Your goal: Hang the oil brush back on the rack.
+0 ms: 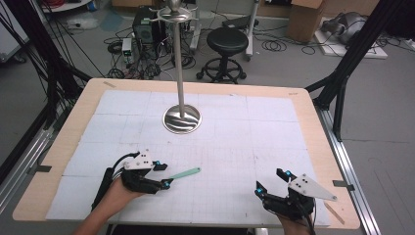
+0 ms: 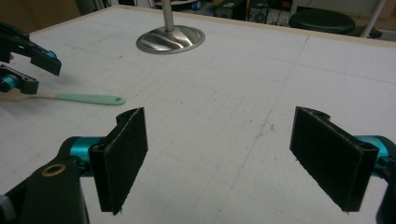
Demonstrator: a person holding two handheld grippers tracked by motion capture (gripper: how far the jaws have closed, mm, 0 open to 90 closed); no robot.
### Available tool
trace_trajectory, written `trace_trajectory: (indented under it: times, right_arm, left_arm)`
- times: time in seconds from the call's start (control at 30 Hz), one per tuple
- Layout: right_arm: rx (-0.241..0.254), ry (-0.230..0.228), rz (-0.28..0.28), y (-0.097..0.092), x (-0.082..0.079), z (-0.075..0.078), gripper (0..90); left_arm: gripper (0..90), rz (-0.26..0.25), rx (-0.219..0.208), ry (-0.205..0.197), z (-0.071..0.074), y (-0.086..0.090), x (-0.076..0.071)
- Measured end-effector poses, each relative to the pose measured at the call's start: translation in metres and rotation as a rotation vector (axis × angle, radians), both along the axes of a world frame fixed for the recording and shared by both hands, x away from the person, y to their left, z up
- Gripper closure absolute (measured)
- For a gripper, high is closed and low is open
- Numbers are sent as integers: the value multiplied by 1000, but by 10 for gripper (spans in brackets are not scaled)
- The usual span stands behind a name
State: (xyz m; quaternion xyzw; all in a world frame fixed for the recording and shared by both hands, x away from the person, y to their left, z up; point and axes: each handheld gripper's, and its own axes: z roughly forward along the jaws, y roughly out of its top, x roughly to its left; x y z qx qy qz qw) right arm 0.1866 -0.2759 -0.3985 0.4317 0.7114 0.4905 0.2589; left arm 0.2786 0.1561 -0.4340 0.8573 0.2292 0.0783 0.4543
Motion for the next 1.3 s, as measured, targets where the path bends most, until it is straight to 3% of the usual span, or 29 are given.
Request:
trace_trajectory:
  times: [0.03, 0.13, 0.2, 0.3, 0.7, 0.9, 1.13, 1.3]
  right_arm:
    - [-1, 5, 1, 0, 0, 0, 180]
    - [-5, 0, 4, 0, 1, 0, 180]
    - [-3, 0, 4, -1, 0, 0, 181]
    - [-5, 1, 3, -1, 0, 0, 181]
    - [-7, 5, 4, -2, 2, -1, 182]
    - [-7, 9, 4, -2, 3, -1, 183]
    - [-5, 18, 6, -2, 3, -3, 183]
    - [-4, 26, 10, -1, 4, -4, 184]
  left_arm:
    - [492, -1, 11, 4, -1, -1, 1]
    - [501, 3, 43, 22, -5, -1, 4]
    - [548, -2, 86, 32, -7, -2, 5]
    - [587, -12, 110, 25, -9, -4, 3]
    - [805, -32, 114, 37, -8, -3, 5]
    - [814, -25, 137, 47, -6, -4, 6]
    - [818, -9, 110, 69, -5, -2, 7]
    - [818, -3, 32, 70, 2, 3, 6]
